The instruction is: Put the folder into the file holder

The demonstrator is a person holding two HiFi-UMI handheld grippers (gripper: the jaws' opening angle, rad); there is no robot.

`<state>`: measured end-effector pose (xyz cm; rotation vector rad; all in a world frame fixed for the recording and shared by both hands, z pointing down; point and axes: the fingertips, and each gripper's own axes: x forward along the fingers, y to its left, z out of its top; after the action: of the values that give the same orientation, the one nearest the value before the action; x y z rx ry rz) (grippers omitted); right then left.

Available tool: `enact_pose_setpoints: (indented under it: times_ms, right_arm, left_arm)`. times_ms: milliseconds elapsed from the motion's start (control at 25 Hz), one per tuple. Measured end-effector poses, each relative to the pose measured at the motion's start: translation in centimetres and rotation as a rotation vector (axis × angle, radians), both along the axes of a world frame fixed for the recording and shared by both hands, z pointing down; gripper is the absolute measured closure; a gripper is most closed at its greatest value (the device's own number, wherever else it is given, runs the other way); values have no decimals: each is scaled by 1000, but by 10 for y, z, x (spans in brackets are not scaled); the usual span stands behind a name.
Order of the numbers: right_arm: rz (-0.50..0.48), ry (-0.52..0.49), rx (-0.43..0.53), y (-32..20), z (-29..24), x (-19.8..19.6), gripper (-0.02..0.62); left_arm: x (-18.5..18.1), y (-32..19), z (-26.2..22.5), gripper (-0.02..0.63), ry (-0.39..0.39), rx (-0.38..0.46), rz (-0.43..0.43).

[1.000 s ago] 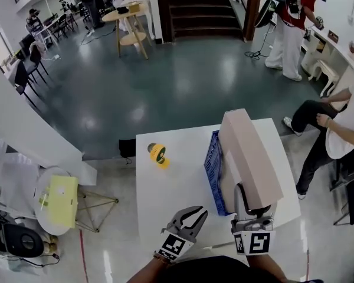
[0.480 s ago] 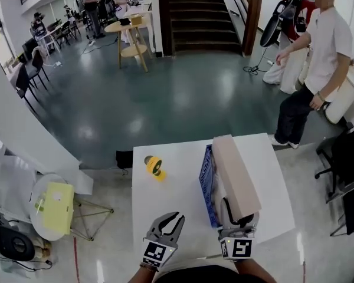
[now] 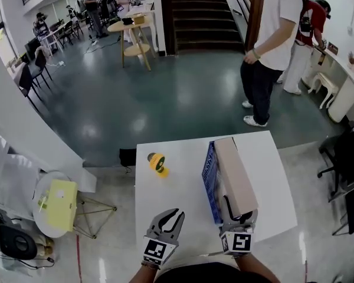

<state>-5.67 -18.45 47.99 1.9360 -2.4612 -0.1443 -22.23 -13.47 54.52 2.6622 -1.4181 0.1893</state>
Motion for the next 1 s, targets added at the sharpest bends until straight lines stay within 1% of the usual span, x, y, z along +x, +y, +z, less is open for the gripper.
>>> enact_pose_setpoints:
  times_ms: [160, 280, 440, 680, 1000]
  right_arm:
    - [-5, 0, -19, 1, 2, -2, 317]
    - [-20, -13, -37, 1, 3, -1, 302]
    - [-52, -17, -22, 10, -8, -1, 279]
    - [-102, -95, -63, 27, -20, 8, 264]
    - [-177, -141, -102, 60, -33, 30, 264]
  left_arm:
    - [1, 1, -2, 543, 7, 4, -3]
    - [3, 0, -4, 543, 10, 11, -8]
    - [2, 4, -8, 543, 11, 23, -16]
    - [2, 13, -20, 543, 17, 47, -39]
    - [4, 29, -36, 543, 20, 77, -107]
